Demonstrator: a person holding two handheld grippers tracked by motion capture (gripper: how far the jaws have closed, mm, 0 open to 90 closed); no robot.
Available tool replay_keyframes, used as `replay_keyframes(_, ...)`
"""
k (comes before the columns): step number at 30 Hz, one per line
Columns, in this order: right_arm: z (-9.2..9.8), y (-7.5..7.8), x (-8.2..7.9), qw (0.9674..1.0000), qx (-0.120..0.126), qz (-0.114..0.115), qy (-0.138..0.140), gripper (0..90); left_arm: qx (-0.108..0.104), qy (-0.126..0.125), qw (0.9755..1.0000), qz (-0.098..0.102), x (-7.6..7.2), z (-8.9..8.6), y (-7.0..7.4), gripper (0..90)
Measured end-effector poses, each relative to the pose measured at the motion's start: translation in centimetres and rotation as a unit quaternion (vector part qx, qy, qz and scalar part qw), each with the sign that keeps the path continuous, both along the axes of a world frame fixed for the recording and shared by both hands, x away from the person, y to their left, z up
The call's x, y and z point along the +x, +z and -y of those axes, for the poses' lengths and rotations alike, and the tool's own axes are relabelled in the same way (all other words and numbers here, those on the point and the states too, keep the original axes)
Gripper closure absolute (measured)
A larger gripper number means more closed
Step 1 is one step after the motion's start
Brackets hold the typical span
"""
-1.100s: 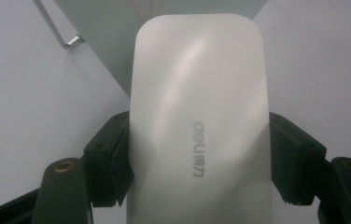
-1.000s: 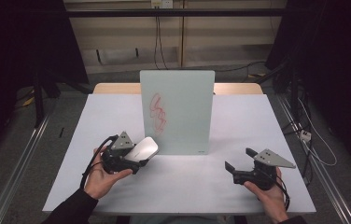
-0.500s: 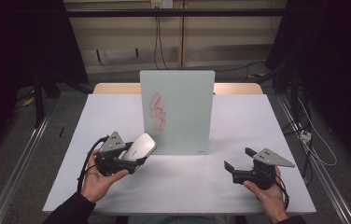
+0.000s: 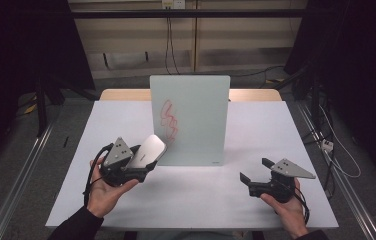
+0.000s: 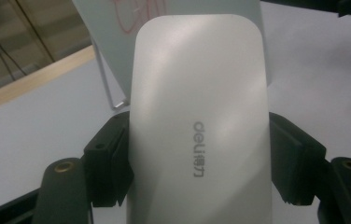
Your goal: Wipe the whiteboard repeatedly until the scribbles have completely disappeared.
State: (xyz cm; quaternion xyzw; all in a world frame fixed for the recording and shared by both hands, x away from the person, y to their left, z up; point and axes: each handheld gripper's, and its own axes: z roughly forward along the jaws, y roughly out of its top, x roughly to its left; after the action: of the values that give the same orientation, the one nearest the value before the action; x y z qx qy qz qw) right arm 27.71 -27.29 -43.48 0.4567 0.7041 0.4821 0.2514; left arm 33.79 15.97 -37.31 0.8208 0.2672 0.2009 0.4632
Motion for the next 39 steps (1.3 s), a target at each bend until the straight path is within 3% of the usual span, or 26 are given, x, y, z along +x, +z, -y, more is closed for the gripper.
replay_keyframes(7, 0.0, 0.0, 0.0, 1.0, 0.001, -0.001, -0.001, 5.1, 0.026, 0.014, 0.999, 0.033, 0.4, 0.7, 0.7, 31.1)
replay_keyframes(10, 0.0, 0.0, 0.0, 1.0, 0.001, 0.0, 0.0, 5.1, 0.021, 0.024, 0.9978, 0.058, 0.8, 1.1, 1.1, 31.1)
replay_keyframes(13, 0.0, 0.0, 0.0, 1.0, 0.001, -0.001, 0.0, 5.1, 0.017, 0.027, 0.9976, 0.062, 1.1, 1.3, 1.4, 31.1)
replay_keyframes(17, 0.0, 0.0, 0.0, 1.0, 0.003, -0.001, 0.001, 5.1, 0.006, 0.04, 0.9959, 0.081, 1.7, 1.7, 2.1, 31.1)
replay_keyframes(20, 0.0, 0.0, 0.0, 1.0, 0.001, -0.001, 0.001, 5.1, -0.007, 0.042, 0.9954, 0.086, 2.4, 2.0, 2.8, 31.1)
replay_keyframes(27, 0.0, 0.0, 0.0, 1.0, 0.003, -0.001, 0.0, 5.1, -0.003, 0.049, 0.9946, 0.092, 3.3, 2.8, 3.0, 31.1)
replay_keyframes(30, 0.0, 0.0, 0.0, 1.0, 0.003, -0.001, 0.0, 5.0, 0.001, 0.055, 0.9925, 0.109, 3.6, 3.3, 3.2, 31.1)
replay_keyframes(39, 0.0, 0.0, 0.0, 1.0, 0.003, -0.001, -0.001, 5.0, -0.011, 0.071, 0.9891, 0.129, 5.0, 4.1, 4.2, 31.1)
